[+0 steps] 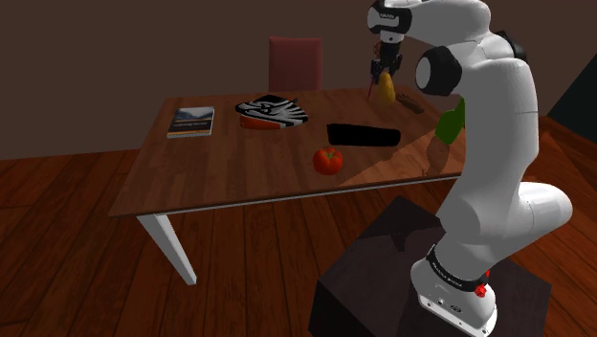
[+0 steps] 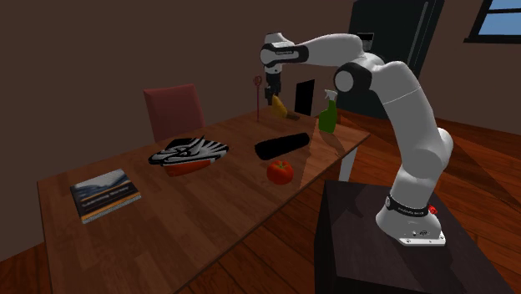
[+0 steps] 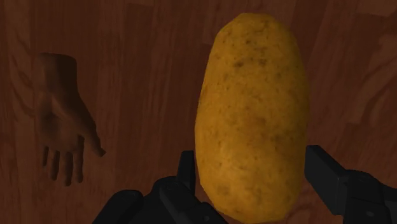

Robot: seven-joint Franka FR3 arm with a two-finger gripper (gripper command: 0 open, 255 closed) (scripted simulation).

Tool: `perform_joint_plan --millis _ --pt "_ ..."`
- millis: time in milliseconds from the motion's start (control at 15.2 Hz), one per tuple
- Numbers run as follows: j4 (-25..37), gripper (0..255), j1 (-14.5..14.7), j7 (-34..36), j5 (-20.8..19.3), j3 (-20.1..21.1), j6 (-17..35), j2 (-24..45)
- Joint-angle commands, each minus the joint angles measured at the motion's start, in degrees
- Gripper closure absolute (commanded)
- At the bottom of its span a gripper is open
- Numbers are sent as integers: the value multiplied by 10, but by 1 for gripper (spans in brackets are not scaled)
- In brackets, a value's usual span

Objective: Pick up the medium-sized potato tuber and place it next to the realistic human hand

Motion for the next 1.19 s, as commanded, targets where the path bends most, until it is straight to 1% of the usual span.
perform_joint_plan --millis 0,528,1122 --pt "22 255 -12 -10 4 0 -2 19" --pt "-54 255 -6 -9 3 0 65 10" --pt "-112 255 -2 -7 4 1 130 17"
